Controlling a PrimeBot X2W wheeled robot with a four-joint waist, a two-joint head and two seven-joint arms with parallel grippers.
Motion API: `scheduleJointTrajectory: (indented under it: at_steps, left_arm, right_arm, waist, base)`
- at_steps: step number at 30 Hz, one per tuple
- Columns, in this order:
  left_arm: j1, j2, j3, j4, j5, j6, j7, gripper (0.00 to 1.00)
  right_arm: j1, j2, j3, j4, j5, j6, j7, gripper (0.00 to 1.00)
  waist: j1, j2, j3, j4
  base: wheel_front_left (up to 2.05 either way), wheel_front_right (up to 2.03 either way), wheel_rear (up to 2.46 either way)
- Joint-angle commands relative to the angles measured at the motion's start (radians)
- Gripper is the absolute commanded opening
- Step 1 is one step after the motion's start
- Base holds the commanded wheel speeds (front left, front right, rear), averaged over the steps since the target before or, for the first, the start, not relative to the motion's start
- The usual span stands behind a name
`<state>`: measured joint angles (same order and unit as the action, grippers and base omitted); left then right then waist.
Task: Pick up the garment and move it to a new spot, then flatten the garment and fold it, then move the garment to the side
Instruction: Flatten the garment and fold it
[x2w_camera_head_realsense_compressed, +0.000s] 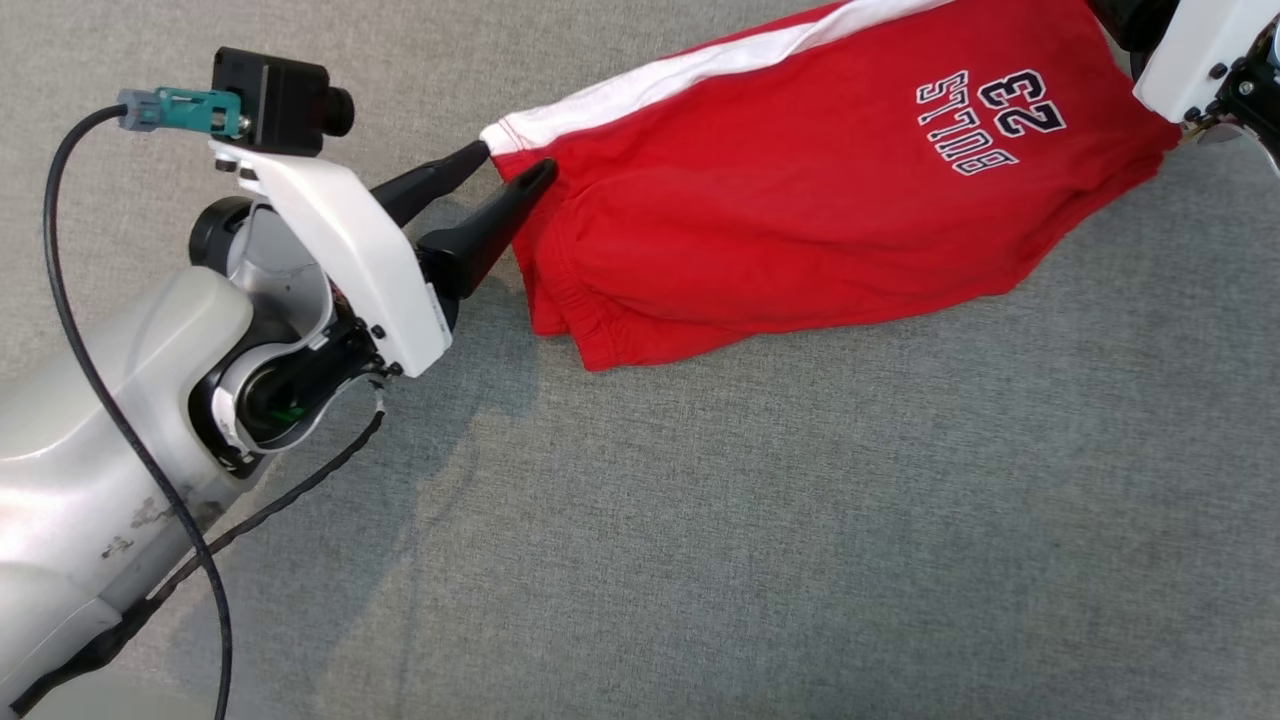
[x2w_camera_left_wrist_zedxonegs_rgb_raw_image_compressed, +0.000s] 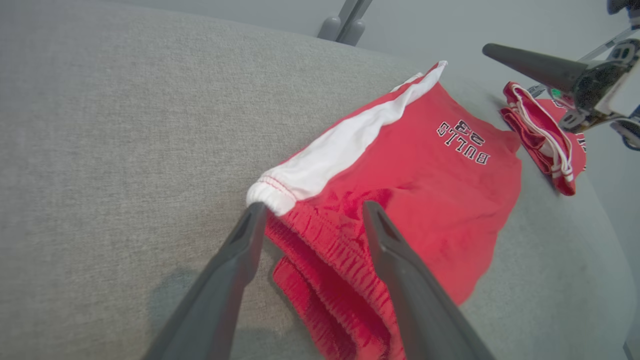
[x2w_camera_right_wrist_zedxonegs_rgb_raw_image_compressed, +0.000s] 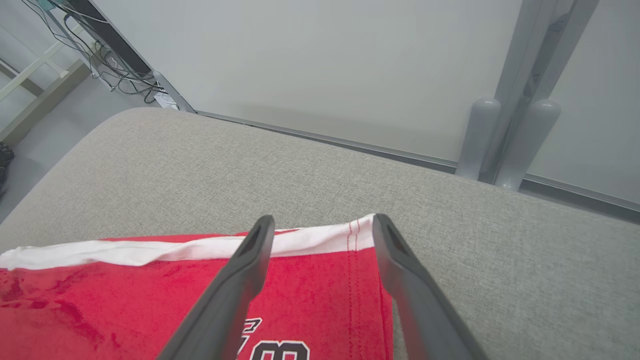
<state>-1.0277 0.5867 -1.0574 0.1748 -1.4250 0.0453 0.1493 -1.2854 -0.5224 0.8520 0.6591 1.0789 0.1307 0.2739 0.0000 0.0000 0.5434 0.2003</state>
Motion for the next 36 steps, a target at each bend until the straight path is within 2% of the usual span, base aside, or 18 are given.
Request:
scheduleJointTrajectory:
  at_steps: [1,7,14,18,25,31,32,36]
  left_arm:
    - [0.012,0.011,0.0,0.001,0.006,0.006,-0.005,1.0]
    - [0.057,0.066,-0.003,-0.028,0.036,0.045,-0.042,1.0]
    - [0.14,0.113,-0.007,-0.086,0.083,0.123,-0.138,1.0]
    - [0.17,0.11,-0.021,-0.128,0.168,0.133,-0.238,1.0]
    - [0.232,0.082,0.014,-0.159,0.255,0.219,-0.39,1.0]
    - [0.303,0.065,0.055,-0.169,0.272,0.227,-0.411,1.0]
    - [0.331,0.059,0.069,-0.166,0.272,0.224,-0.415,1.0]
    - [0.369,0.053,0.089,-0.157,0.273,0.221,-0.414,1.0]
  right_arm:
    - [0.008,-0.006,0.004,-0.003,0.005,0.0,-0.012,1.0]
    - [0.062,-0.027,0.029,-0.009,0.038,0.0,-0.074,1.0]
    - [0.136,-0.028,0.066,0.033,0.091,0.0,-0.082,1.0]
    - [0.162,-0.027,0.068,0.086,0.131,0.0,-0.075,1.0]
    - [0.188,-0.013,0.084,0.19,0.199,0.0,0.005,1.0]
    - [0.187,0.002,0.086,0.286,0.226,0.0,0.062,1.0]
    - [0.189,0.014,0.085,0.332,0.237,0.0,0.082,1.0]
    - [0.199,0.04,0.084,0.389,0.261,0.0,0.142,1.0]
  waist:
    - [0.0,0.0,-0.013,-0.006]
    - [0.0,0.0,-0.089,-0.029]
    - [0.0,0.0,-0.16,-0.035]
    - [0.0,0.0,-0.173,-0.01]
    - [0.0,0.0,-0.183,0.049]
    - [0.0,0.0,-0.18,0.082]
    - [0.0,0.0,-0.178,0.091]
    - [0.0,0.0,-0.179,0.101]
  base:
    - [0.0,0.0,0.0]
    - [0.0,0.0,0.0]
    - [0.0,0.0,0.0]
    - [0.0,0.0,0.0]
    - [0.0,0.0,0.0]
    - [0.0,0.0,0.0]
    - [0.0,0.0,0.0]
    - [0.0,0.0,0.0]
